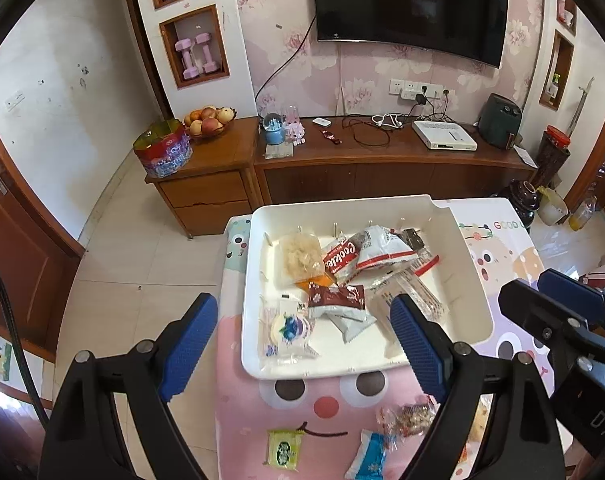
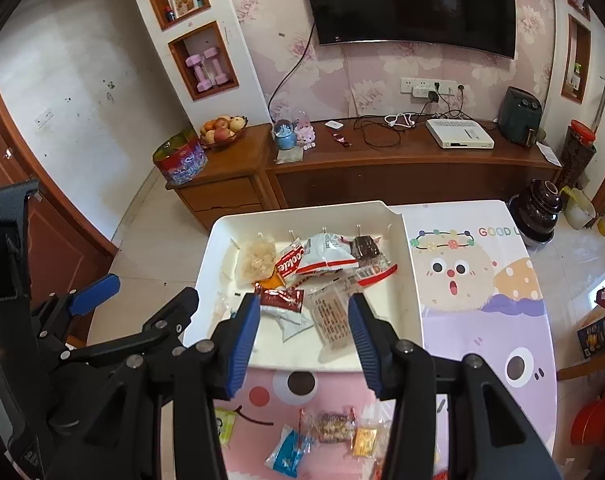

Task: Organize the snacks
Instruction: 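Move both grippers back over the snacks on the table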

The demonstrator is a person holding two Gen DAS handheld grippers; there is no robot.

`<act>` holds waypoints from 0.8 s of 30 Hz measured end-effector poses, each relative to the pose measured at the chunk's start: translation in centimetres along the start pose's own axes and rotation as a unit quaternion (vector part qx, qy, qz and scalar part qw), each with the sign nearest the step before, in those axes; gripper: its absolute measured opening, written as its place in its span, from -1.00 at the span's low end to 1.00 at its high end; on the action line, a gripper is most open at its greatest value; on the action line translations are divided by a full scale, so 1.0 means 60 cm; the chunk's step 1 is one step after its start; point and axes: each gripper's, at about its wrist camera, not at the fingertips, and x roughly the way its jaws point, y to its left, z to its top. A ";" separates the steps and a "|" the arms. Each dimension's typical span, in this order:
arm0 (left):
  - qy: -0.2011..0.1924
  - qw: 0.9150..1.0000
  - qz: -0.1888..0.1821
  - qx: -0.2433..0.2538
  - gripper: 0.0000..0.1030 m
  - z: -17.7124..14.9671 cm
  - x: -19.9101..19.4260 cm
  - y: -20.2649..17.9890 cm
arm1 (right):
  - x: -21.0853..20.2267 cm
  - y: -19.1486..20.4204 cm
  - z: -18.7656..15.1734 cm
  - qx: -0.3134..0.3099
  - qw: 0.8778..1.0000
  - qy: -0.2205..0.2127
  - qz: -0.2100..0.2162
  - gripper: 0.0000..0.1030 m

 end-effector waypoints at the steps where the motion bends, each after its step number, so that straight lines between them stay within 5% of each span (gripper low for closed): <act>1: -0.001 1.000 -0.001 -0.001 0.70 -0.005 -0.007 0.000 | -0.006 0.001 -0.005 -0.001 1.000 0.000 0.001 -0.09; 12: -0.008 1.000 0.005 -0.001 0.75 -0.064 -0.056 0.003 | -0.058 -0.001 -0.063 -0.008 1.000 0.004 0.015 -0.09; 24: 0.029 0.999 0.013 -0.003 0.75 -0.153 -0.049 0.012 | -0.050 -0.008 -0.145 -0.013 0.998 0.046 0.027 -0.08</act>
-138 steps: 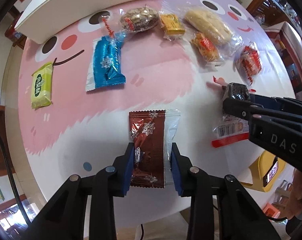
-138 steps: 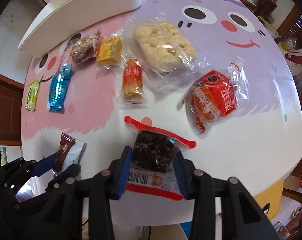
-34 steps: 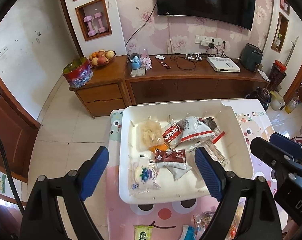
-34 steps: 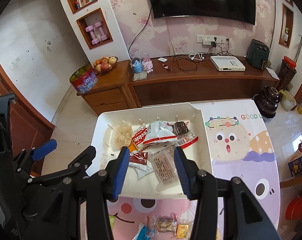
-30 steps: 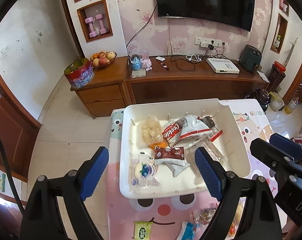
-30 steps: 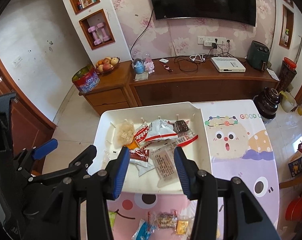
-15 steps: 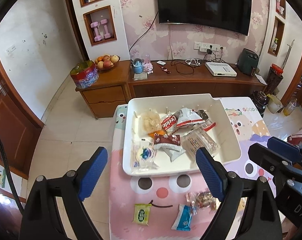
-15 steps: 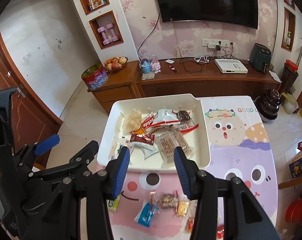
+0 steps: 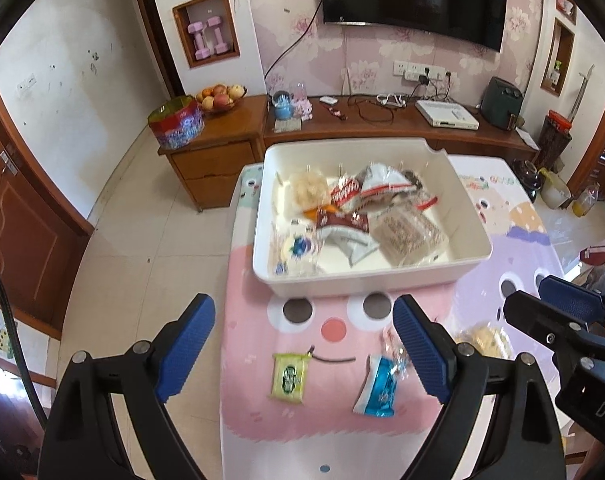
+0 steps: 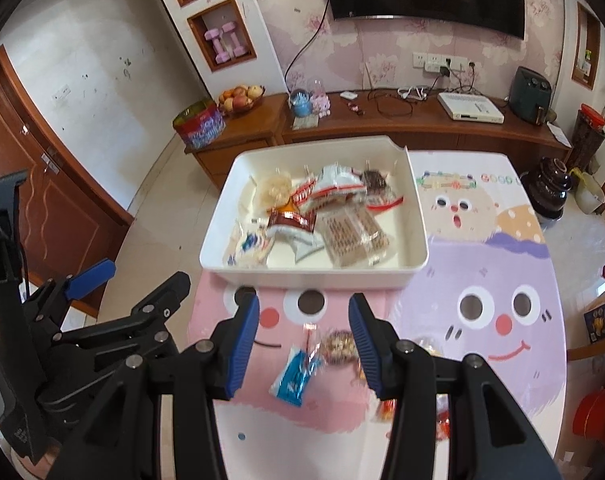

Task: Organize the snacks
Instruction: 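Move both grippers back over the snacks on the table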

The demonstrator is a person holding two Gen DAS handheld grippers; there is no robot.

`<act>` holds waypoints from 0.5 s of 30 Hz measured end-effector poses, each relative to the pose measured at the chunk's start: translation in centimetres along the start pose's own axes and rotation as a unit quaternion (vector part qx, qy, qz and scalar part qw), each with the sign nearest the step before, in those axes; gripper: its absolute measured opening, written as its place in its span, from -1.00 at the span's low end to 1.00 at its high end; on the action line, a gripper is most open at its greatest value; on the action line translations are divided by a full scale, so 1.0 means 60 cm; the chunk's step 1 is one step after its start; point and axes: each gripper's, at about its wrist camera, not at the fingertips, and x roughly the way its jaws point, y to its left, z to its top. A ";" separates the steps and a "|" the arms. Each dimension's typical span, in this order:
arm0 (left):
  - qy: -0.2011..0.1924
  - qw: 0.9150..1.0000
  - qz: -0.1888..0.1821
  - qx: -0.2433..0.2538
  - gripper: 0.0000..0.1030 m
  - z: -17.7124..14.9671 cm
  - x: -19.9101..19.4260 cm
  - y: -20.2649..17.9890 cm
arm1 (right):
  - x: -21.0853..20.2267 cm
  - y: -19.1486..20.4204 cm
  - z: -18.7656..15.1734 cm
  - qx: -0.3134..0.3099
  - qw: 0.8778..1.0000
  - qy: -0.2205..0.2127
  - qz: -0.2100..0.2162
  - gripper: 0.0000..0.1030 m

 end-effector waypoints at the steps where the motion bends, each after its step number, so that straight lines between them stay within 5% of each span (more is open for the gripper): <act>1: 0.004 1.000 0.000 0.000 0.75 -0.007 0.003 0.001 | 0.005 0.000 -0.006 -0.001 1.000 0.005 0.000 -0.08; 15: 0.075 0.997 0.012 -0.008 0.75 -0.088 0.079 0.040 | 0.089 0.010 -0.087 -0.007 0.996 0.084 -0.006 -0.08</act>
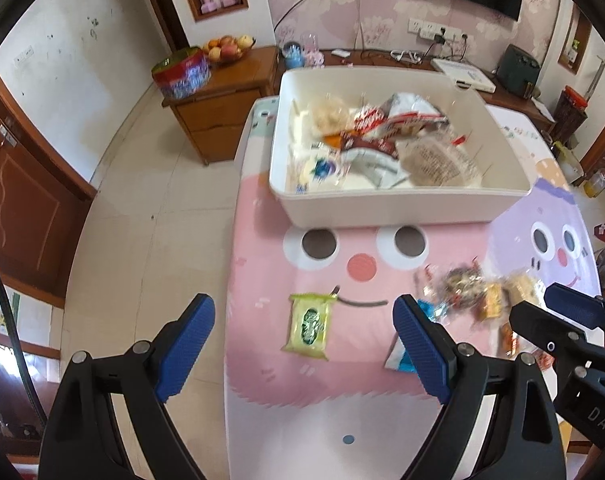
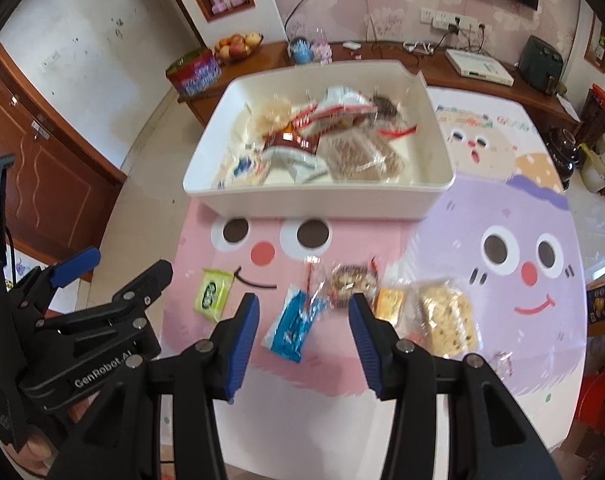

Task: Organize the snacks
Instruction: 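Move both grippers back over the snacks on the table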

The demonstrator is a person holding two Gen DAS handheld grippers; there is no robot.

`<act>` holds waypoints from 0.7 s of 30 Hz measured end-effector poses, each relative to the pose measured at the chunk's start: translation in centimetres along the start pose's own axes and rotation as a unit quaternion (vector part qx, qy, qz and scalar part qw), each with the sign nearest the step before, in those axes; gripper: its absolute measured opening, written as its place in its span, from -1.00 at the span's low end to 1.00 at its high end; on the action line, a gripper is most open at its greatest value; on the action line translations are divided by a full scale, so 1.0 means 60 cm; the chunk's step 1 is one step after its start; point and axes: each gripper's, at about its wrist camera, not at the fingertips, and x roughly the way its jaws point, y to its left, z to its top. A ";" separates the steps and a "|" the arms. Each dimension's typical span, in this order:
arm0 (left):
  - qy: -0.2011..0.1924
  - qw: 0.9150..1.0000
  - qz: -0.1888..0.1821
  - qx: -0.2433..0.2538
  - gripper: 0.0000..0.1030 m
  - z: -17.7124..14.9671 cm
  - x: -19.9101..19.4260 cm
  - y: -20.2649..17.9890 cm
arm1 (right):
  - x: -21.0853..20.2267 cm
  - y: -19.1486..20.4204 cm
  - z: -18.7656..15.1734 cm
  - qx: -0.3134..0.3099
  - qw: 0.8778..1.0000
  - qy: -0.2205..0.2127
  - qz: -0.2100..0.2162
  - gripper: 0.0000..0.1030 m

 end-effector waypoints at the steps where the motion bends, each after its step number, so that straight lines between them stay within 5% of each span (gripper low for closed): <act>1: 0.006 1.000 0.001 -0.001 0.75 -0.004 0.009 0.004 | 0.010 0.002 -0.004 0.000 1.000 0.007 -0.001 -0.08; 12: 0.074 0.997 0.004 -0.002 0.75 -0.042 0.114 0.045 | 0.106 0.010 -0.037 0.010 0.998 0.067 -0.008 -0.08; 21: 0.116 0.993 -0.029 -0.018 0.75 -0.056 0.192 0.071 | 0.185 0.015 -0.054 0.035 0.995 0.089 0.000 -0.09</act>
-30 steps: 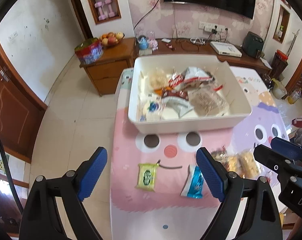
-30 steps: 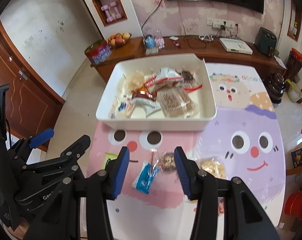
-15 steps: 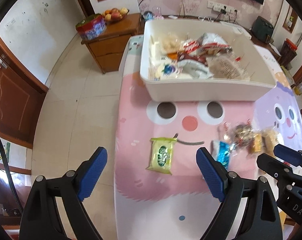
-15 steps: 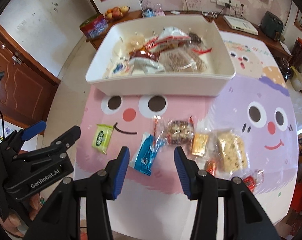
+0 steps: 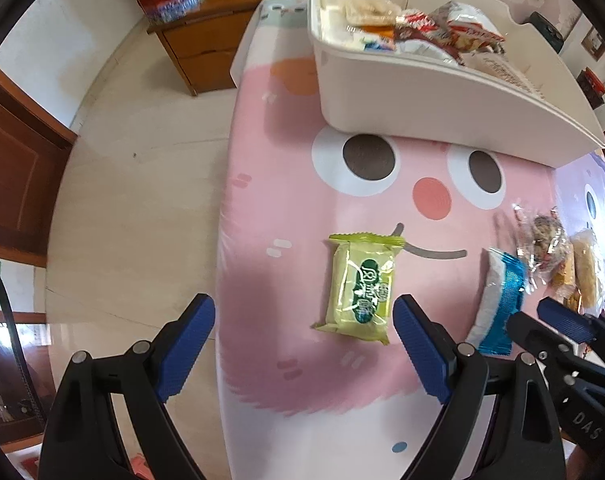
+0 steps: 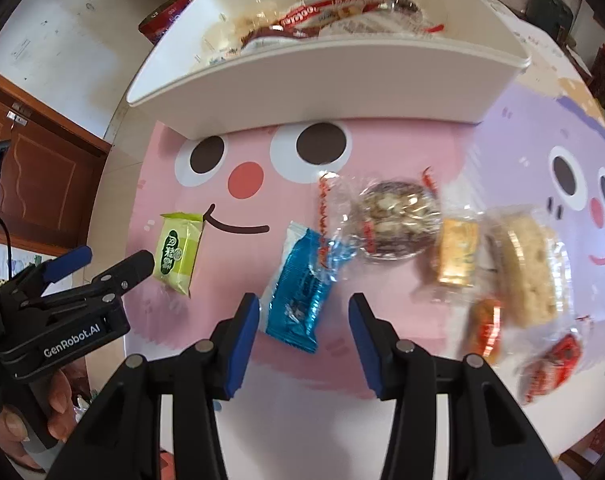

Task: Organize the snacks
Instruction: 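Move both grippers back over the snacks on the table, then grasp the green biscuit pack with the left gripper while the right grasps the blue wrapper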

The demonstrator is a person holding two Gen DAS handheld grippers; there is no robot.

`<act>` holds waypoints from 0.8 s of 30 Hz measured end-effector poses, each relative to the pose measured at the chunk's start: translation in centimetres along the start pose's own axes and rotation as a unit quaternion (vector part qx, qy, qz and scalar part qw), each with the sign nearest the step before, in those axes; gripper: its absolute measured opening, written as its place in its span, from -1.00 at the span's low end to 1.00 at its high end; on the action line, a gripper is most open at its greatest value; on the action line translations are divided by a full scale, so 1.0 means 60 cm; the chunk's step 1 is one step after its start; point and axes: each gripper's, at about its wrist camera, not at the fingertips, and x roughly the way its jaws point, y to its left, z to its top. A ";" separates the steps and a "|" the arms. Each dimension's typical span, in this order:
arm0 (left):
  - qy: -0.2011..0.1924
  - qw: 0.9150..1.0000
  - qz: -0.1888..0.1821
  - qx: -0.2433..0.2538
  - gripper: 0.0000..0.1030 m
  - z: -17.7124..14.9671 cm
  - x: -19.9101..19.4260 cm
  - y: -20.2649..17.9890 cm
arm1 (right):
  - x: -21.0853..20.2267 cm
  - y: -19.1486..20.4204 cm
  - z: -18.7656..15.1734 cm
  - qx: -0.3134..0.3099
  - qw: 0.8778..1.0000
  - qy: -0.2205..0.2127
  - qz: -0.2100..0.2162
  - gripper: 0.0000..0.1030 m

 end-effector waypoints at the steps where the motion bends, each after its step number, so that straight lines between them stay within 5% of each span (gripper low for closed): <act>1: 0.005 1.000 -0.007 0.000 0.75 0.002 0.008 0.001 | 0.007 0.003 0.001 0.002 1.000 0.002 0.000 -0.09; 14: 0.039 0.999 -0.024 0.017 0.71 0.019 0.064 -0.009 | 0.060 0.038 0.016 -0.006 0.999 0.005 -0.044 -0.08; 20: 0.040 0.998 -0.027 0.027 0.57 0.020 0.070 -0.013 | 0.066 0.058 0.009 -0.029 0.997 -0.006 -0.075 -0.12; 24: 0.033 0.998 -0.033 0.037 0.29 0.020 0.063 -0.022 | 0.075 0.079 -0.005 -0.043 0.994 -0.010 -0.100 -0.26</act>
